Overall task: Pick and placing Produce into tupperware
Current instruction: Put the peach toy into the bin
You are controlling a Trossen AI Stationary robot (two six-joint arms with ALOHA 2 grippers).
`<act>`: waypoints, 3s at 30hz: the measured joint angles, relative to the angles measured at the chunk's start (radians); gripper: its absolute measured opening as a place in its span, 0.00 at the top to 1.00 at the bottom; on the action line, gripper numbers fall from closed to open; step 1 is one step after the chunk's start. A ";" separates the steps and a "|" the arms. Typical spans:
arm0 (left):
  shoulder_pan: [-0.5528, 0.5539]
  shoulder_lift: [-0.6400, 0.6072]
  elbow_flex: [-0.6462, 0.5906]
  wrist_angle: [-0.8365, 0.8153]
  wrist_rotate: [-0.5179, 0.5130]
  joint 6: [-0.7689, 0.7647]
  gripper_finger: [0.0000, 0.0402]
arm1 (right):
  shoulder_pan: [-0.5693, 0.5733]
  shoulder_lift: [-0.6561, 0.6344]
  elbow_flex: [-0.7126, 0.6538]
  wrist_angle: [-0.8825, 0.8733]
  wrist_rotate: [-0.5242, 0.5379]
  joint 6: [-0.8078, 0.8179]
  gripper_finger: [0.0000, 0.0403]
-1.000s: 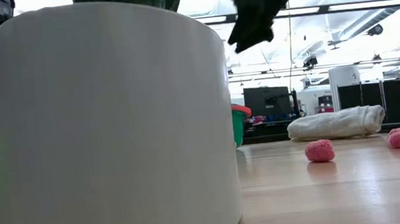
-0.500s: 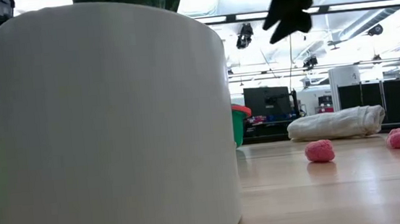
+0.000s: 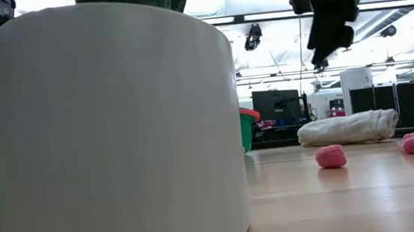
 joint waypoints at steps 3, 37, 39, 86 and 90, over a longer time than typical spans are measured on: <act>0.000 0.000 0.000 0.000 0.000 0.000 0.89 | 0.041 -0.001 -0.027 0.013 0.000 0.000 0.39; 0.000 0.000 0.000 0.008 0.000 -0.003 0.89 | 0.522 0.268 -0.140 0.534 0.105 -0.012 0.42; 0.000 0.000 0.000 0.007 0.000 -0.003 0.89 | 0.529 0.320 -0.140 0.576 0.105 -0.009 0.42; 0.000 0.006 0.000 0.008 0.000 -0.003 0.89 | 0.531 0.630 -0.140 0.770 0.121 0.004 0.57; 0.000 0.006 0.000 0.008 0.000 -0.003 0.89 | 0.532 0.630 -0.140 0.769 0.120 0.004 0.65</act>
